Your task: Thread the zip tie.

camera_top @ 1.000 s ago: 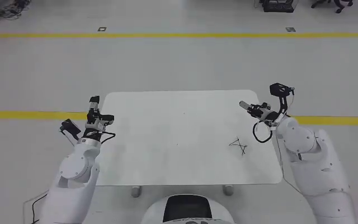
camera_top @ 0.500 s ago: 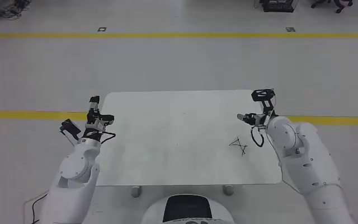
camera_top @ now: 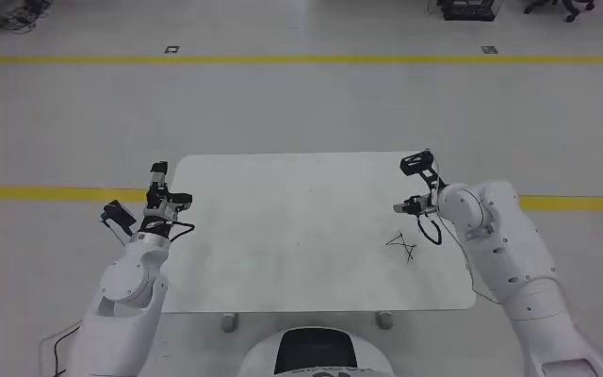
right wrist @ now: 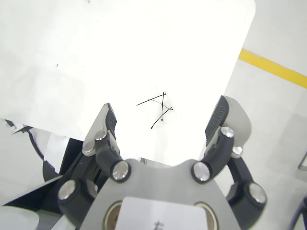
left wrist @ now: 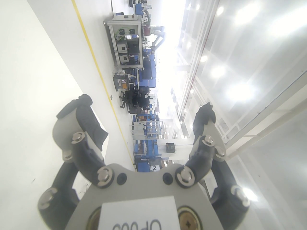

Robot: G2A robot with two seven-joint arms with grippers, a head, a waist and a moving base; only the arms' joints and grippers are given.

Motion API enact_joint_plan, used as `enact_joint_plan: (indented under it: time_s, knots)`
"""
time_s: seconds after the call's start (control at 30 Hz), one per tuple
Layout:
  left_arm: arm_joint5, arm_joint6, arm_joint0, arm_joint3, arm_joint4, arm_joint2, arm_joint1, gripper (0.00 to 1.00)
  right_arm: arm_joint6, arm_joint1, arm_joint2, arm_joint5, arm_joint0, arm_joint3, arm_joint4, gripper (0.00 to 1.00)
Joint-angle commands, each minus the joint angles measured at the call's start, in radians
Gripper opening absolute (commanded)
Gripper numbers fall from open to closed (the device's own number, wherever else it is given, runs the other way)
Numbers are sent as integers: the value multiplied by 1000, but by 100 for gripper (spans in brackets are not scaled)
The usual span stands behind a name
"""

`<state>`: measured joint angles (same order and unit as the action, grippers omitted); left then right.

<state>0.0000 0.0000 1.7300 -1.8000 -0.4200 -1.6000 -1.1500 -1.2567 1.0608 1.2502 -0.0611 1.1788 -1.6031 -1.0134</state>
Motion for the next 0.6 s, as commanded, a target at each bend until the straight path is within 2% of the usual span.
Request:
enact_joint_plan:
  time_s: [0.0, 0.27, 0.37, 0.57]
  knots:
    - [0, 0, 0, 0, 0, 0, 0, 100, -9, 5, -30, -18, -19, 29, 10, 100]
    - [0, 0, 0, 0, 0, 0, 0, 100, -9, 5, -30, -18, -19, 29, 10, 100]
    - [0, 0, 0, 0, 0, 0, 0, 100, -4, 5, -63, -20, -19, 39, -68, 100]
    - [0, 0, 0, 0, 0, 0, 0, 100, -57, 23, -133, -31, -84, 157, -35, 100]
